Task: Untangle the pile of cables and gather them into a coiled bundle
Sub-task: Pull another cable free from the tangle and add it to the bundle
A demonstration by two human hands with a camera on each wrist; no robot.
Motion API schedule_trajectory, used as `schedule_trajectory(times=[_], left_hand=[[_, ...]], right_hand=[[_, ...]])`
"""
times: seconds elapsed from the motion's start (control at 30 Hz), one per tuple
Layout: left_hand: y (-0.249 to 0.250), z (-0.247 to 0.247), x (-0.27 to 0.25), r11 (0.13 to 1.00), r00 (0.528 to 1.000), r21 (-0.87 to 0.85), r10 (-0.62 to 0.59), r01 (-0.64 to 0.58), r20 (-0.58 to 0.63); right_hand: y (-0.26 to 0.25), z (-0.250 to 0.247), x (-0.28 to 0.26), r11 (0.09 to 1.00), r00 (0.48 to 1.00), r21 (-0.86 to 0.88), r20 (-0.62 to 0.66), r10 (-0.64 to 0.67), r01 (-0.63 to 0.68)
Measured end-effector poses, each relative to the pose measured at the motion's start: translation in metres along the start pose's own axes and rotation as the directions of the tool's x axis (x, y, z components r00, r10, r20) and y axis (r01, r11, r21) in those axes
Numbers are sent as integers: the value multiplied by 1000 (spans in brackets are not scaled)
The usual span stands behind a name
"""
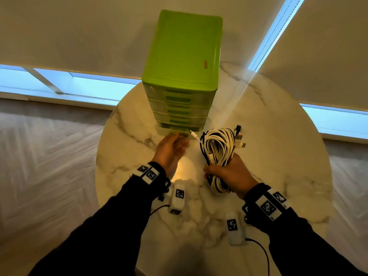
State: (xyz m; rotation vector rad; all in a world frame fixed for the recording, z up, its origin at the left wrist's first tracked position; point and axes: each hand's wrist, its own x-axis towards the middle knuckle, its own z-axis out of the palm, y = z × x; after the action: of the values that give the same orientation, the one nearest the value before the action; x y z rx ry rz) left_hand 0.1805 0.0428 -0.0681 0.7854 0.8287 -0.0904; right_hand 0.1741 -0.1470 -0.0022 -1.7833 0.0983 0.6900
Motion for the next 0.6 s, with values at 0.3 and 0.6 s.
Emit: schedule_trajectory(times=[0.3,0.6], left_hand=[[-41,-52,-73,994,997,98,-35,41,-66],[-67,-74,-122,993,997,120,2,8,-78]], right_hand=[[-10,9,-43,1000,997,22,70,15,-16],[-7,26,-78,999,997,-52,70,18,-14]])
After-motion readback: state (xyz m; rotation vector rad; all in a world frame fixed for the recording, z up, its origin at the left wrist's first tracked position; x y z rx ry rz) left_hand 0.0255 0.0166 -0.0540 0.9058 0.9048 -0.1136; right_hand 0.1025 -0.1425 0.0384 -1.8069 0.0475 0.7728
